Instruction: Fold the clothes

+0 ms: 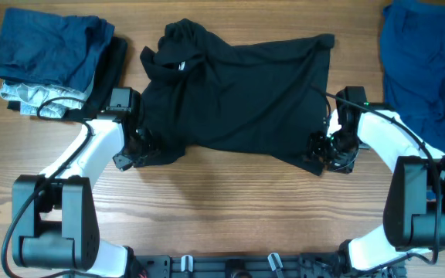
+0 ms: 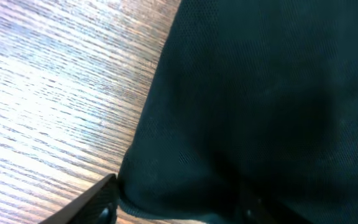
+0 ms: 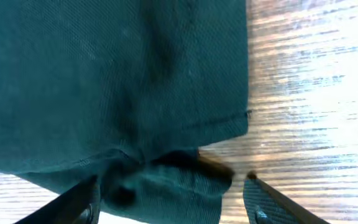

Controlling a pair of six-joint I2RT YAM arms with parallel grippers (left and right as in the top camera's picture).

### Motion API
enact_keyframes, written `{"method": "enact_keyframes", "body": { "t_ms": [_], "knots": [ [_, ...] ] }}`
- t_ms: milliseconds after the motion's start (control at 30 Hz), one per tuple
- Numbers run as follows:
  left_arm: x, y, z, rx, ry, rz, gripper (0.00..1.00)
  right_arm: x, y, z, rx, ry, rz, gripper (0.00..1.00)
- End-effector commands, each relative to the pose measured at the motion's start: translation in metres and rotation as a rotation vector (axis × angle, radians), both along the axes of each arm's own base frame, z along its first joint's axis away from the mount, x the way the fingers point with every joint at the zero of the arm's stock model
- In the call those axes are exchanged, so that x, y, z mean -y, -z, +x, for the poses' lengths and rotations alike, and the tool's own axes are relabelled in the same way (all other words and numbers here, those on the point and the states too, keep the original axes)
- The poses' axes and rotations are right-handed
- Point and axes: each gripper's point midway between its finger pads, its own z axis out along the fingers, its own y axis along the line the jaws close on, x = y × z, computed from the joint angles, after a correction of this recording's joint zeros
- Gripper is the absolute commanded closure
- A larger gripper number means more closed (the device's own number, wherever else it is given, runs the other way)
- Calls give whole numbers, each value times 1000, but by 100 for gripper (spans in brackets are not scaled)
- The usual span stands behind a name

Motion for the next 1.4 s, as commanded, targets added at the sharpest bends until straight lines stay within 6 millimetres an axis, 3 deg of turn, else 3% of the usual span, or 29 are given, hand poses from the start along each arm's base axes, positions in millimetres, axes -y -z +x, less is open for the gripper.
{"method": "enact_keyframes", "body": {
  "t_ms": [0,233,433,700,833,933,1100,1133,1167,1200,1233,1367],
  "knots": [
    [1,6,-7,-19,-12,-12,47,-10,1,14,86,-34,23,32],
    [1,10,-9,-20,-12,-12,59,-28,0,30,167,-102,16,47],
    [1,10,-10,-24,-12,-11,69,-15,3,28,152,-92,-68,58],
    [1,10,-10,-22,-12,-12,96,-11,4,29,152,-76,-94,80],
    [1,10,-9,-19,-12,-12,96,-11,0,34,167,-76,-93,82],
    [1,10,-9,-19,-12,-12,96,-12,-6,43,188,-75,-92,89],
    [1,10,-7,-10,-5,-12,96,-12,-12,50,207,-79,-92,89],
    [1,10,-7,-11,-4,-11,87,-12,-12,50,207,-80,-92,87],
    [1,10,-7,-10,-4,-11,59,-12,-12,50,207,-82,-92,85],
    [1,10,-6,-6,-4,-12,40,-12,-12,50,207,-81,-92,84],
    [1,9,-5,-2,-4,-12,30,-12,-12,50,208,-81,-92,84],
    [-2,9,-3,5,-1,4,21,-12,-12,50,207,-81,-93,83]
  ]
}}
